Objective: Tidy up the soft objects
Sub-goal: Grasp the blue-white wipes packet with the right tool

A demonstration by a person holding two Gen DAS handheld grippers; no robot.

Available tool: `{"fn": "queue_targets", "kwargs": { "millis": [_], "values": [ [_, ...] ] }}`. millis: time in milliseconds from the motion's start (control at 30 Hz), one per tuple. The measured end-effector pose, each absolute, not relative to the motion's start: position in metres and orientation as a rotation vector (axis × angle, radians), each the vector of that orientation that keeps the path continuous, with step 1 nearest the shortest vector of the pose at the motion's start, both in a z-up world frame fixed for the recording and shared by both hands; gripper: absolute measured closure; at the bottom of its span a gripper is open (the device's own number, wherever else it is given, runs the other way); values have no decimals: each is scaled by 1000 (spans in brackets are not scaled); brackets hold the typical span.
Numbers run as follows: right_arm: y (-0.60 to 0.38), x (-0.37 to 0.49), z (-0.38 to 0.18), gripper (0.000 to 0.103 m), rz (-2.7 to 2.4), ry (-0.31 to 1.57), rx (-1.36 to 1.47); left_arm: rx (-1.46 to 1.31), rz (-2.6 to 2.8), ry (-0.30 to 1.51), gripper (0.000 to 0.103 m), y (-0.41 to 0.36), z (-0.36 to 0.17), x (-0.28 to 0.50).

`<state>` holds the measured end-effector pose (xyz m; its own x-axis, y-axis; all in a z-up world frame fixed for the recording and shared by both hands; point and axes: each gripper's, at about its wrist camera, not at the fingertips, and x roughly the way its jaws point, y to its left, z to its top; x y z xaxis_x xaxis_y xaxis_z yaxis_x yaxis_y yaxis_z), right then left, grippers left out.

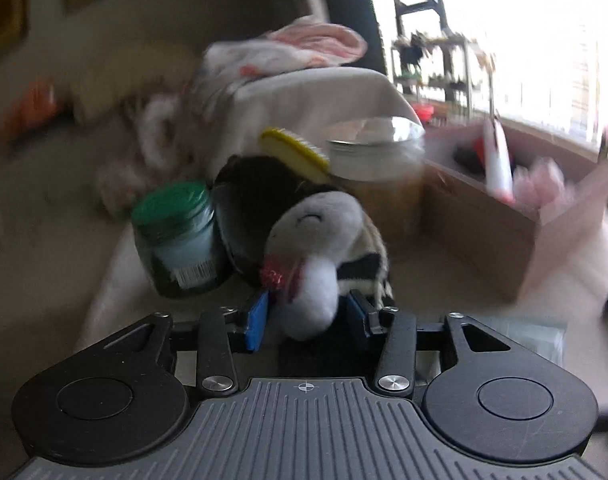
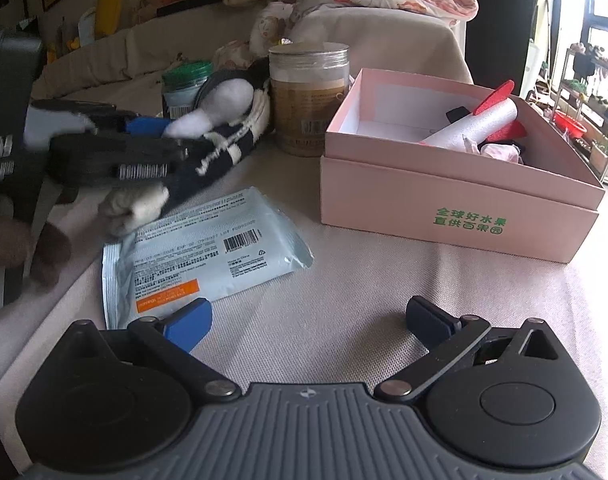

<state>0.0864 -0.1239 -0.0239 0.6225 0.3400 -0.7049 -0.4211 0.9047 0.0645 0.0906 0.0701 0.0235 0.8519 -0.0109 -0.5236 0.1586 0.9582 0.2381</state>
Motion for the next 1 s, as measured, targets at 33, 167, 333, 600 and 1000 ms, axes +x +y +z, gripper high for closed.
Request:
{"fn": "queue_targets", "kwargs": {
  "millis": [33,167,333,600,1000],
  "values": [
    [-123,86,-24,0,434,790,-121,213,-99,557,48,79,25,95],
    [-115,86,-17,6,449,834,-129,-111,-196,643,46,128,22,120],
    [-88,72,6,10,410,697,-122,-328,-334,703,50,163,9,122],
    [-5,73,-9,14,393,670,-350,-258,-201,592,54,174,14,95],
    [-82,69,0,13,282,834,-24,-267,-312,658,53,167,6,95]
  ]
}}
